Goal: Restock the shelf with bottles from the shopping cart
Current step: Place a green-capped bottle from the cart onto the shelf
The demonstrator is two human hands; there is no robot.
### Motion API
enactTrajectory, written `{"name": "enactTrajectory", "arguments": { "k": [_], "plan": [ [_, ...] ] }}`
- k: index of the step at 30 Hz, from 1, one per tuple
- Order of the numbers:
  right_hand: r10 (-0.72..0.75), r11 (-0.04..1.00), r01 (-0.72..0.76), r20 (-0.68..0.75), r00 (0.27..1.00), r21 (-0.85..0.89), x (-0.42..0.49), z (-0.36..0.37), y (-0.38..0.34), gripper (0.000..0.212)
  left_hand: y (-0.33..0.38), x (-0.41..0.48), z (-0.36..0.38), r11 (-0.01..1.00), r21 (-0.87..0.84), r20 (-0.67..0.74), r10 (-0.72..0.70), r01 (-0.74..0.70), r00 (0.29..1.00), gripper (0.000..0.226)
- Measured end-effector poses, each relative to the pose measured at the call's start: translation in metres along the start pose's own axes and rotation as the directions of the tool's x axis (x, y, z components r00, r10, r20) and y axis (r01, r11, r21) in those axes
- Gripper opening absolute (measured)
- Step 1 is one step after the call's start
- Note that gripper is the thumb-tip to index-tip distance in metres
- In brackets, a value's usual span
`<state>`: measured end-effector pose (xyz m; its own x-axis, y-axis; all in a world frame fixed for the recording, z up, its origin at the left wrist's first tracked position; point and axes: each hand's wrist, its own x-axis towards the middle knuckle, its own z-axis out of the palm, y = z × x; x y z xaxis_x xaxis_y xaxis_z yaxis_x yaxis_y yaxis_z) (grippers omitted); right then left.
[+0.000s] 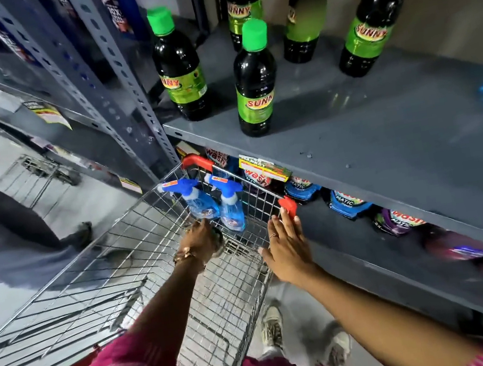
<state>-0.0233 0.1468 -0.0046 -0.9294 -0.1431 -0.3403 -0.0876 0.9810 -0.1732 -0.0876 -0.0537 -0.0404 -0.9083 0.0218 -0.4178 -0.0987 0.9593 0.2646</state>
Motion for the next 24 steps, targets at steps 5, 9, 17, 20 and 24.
{"name": "enactTrajectory", "arguments": {
  "k": [5, 9, 17, 20, 24],
  "plan": [
    [-0.062, 0.903, 0.039, 0.04, 0.997, 0.428, -0.01, -0.03, -0.005, 0.082, 0.035, -0.05, -0.058, 0.921, -0.194, -0.366, 0.251, -0.338, 0.896, 0.036],
    [-0.071, 0.407, 0.15, -0.133, 0.989, 0.901, -0.025, -0.071, -0.009, 0.089, 0.092, -0.086, -0.127, 0.758, -0.18, -0.595, 0.424, -0.627, 0.683, 0.046],
    [0.355, 0.444, 0.44, -0.604, 0.714, 0.781, -0.041, -0.171, 0.067, 0.055, 0.214, -0.098, -0.177, 0.227, -0.618, -0.649, 0.391, -0.752, 0.652, 0.037],
    [0.348, 0.506, 0.388, -0.594, 0.726, 0.771, -0.03, -0.183, 0.091, 0.055, 0.223, -0.076, -0.149, 0.307, -0.775, -0.392, 0.453, -0.553, 0.801, 0.036],
    [0.384, 0.531, 0.309, -0.549, 0.743, 0.789, -0.02, -0.178, 0.111, 0.053, 0.233, -0.052, -0.123, 0.319, -0.789, -0.338, 0.488, -0.525, 0.805, 0.037]
  ]
}}
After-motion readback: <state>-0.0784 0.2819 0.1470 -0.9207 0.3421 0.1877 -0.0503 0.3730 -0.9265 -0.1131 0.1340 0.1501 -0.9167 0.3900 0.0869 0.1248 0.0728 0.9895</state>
